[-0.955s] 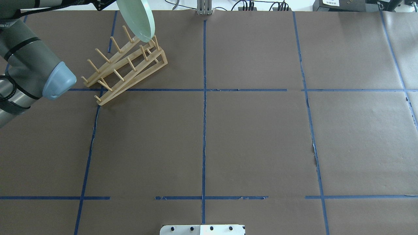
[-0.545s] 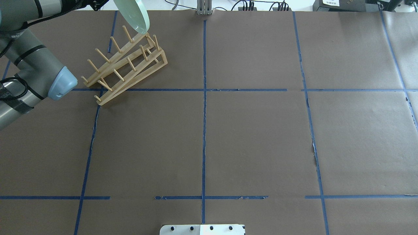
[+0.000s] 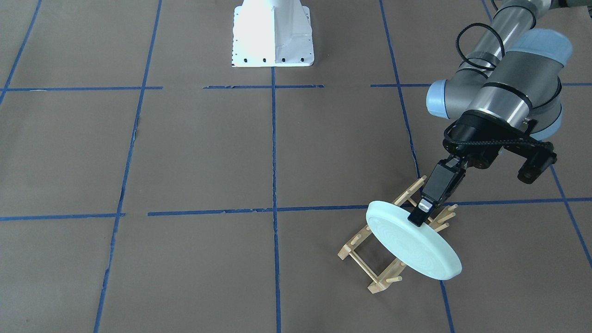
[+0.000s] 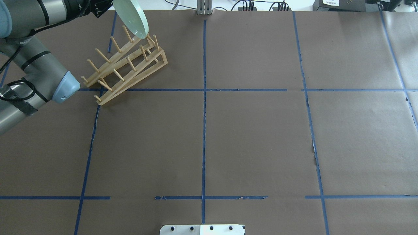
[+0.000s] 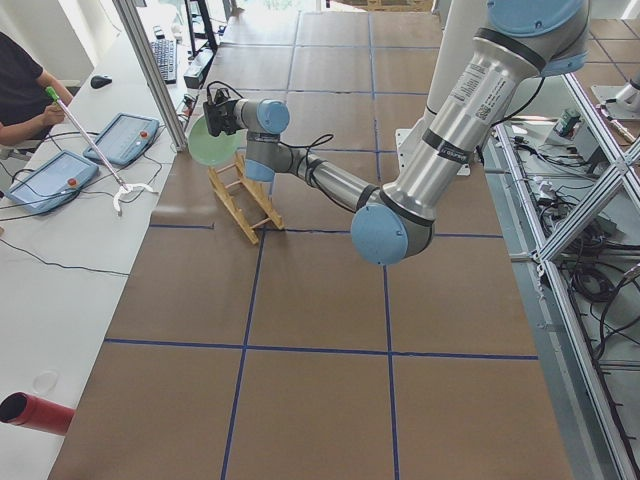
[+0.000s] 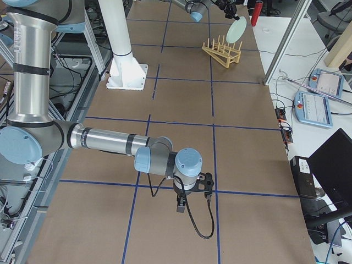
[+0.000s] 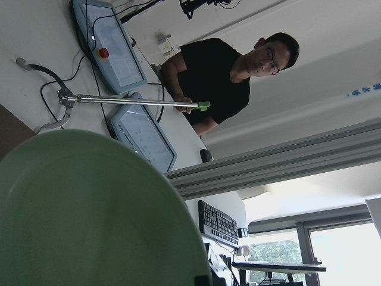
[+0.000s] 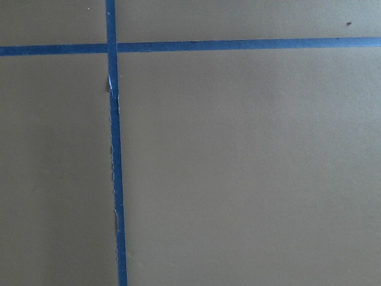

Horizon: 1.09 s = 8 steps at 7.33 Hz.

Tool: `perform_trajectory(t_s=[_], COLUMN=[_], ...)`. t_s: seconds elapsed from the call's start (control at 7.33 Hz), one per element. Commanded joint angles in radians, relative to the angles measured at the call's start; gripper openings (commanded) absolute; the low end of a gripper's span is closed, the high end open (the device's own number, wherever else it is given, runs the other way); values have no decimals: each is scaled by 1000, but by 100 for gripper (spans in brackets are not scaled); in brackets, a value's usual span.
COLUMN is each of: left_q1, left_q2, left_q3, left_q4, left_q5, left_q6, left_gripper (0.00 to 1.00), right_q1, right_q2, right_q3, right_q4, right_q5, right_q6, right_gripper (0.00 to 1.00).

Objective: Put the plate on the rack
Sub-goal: 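Lower the upright plate into the wooden rack slots with the left gripper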

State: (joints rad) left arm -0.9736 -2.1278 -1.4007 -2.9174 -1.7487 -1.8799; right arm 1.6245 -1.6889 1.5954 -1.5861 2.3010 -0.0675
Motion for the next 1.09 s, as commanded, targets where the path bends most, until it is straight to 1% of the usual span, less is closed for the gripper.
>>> perform_trajectory(t_s=[0.0, 0.27, 0.41, 0.55, 0.95], left_q1=[22, 41, 67, 72, 75], left_q2=[-1, -3, -1, -4, -3], left_q3=[37, 51, 55, 71, 86], left_q4=[-20, -20, -22, -22, -23], left_q5=[5, 5, 21, 38, 38], left_q6=[8, 48, 50, 51, 54], left_gripper=[0, 0, 0, 0, 0], right_q1=[0, 0, 0, 0, 0], right_q2=[0, 0, 0, 0, 0], right_q3=[0, 0, 0, 0, 0], right_q4=[0, 0, 0, 0, 0], right_q5=[0, 0, 0, 0, 0], right_q6=[0, 0, 0, 0, 0], right_gripper=[100, 100, 100, 100, 100])
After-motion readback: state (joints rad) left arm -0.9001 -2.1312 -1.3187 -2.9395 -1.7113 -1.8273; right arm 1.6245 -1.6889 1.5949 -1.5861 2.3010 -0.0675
